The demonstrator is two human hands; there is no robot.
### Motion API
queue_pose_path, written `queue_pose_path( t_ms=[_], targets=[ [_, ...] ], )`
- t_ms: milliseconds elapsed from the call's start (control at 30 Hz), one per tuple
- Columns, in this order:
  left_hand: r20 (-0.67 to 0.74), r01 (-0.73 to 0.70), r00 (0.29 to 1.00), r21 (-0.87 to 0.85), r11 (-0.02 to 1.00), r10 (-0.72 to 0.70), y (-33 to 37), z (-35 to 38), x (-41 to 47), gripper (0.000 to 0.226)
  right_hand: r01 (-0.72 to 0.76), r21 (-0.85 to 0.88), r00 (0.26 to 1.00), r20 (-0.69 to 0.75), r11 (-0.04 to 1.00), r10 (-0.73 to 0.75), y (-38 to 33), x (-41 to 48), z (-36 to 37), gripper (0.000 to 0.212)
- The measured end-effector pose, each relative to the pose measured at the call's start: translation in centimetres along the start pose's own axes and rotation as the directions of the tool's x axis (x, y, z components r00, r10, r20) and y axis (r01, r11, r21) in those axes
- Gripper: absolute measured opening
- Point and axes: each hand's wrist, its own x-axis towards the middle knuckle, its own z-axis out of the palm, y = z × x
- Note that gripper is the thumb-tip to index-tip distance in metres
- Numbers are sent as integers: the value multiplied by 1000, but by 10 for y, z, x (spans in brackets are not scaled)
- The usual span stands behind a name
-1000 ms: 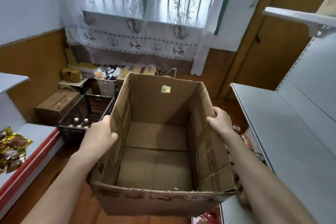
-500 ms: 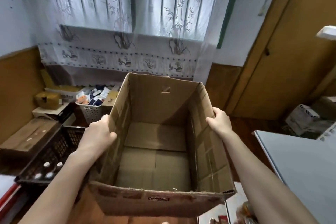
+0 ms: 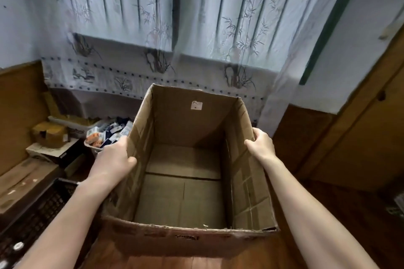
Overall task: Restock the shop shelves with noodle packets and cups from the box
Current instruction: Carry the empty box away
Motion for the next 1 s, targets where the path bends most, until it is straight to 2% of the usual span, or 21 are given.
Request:
queue_pose_path(
  t_ms=[100,233,367,533,767,1000],
  targets=[
    [-12,29,999,-8,1000,-29,-8,11,60,35,18,-14,1000,20,1000,-18,-19,63,33,41],
    [1,64,998,-45,997,-64,-26,25,145,26,36,-13,999,30,999,-36,-48,143,82,41],
    [-2,98,995,-48,994,-99,-39,33,222,32,31,-12,997,66,999,-30,-78,217,126,36],
    [-11,169,986,-23,985,-169,-57,41,302,32,43,12,995,93,999,-44,-113,291,176,47],
    [-11,299,954,-58,952,-300,-78,68,395,35,101,21,973,207,995,-103,-153,405,258,48],
    [9,443,895,-136,886,-446,-102,103,482,39,193,-17,913,370,981,-173,-193,519,349,49]
  ],
)
